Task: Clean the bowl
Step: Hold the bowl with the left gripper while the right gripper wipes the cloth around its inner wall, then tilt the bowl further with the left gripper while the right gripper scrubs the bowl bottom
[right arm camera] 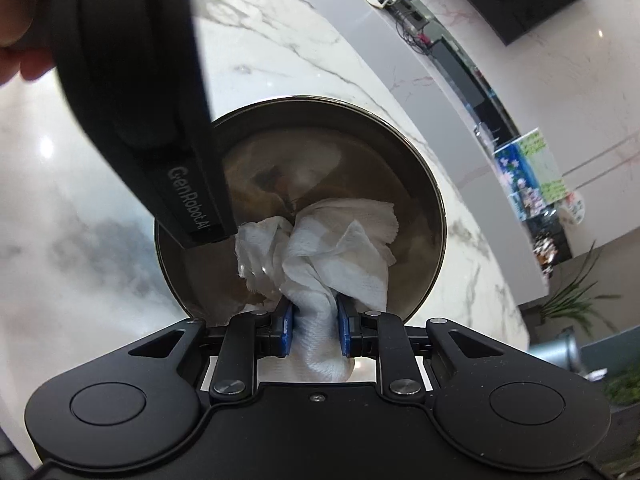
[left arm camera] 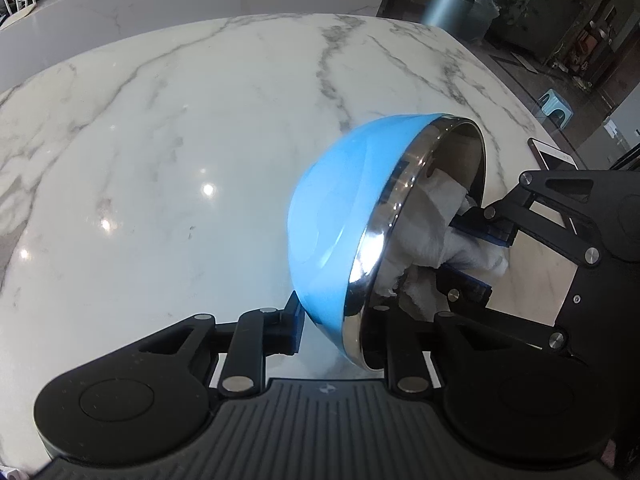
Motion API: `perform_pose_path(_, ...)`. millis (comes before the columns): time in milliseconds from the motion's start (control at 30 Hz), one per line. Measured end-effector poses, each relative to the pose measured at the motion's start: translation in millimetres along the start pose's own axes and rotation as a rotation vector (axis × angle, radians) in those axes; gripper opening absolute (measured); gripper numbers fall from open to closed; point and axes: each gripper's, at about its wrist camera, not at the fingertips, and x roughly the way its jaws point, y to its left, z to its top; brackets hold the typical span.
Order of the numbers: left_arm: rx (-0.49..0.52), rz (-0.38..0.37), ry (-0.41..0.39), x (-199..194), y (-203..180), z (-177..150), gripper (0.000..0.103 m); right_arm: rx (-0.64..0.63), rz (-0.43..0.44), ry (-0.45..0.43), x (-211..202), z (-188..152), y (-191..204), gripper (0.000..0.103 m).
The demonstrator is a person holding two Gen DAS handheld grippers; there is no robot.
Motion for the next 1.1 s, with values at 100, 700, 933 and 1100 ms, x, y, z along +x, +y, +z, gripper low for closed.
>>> perform_pose_path(100,-0.009,0.019,-0.008,0,1,-1,0.036,0.047,0.036,0.008,4,4,-6,0.020)
perform_pose_path(700,-0.165,-0.077,-0.075,15,5,-1,0.022,0.279,0.150,0.025,11,-2,-32,0.021)
perform_pose_path(933,-0.138,-0.072,-0.059,14,4,1,0.018,0.254,0.153,0.021,16,0,-33,0.021)
perform_pose_path(1100,-0.109,-0.051,-0.054,12,2,1,0.018,0.159,0.107,0.020,12,-2,-19,0.020)
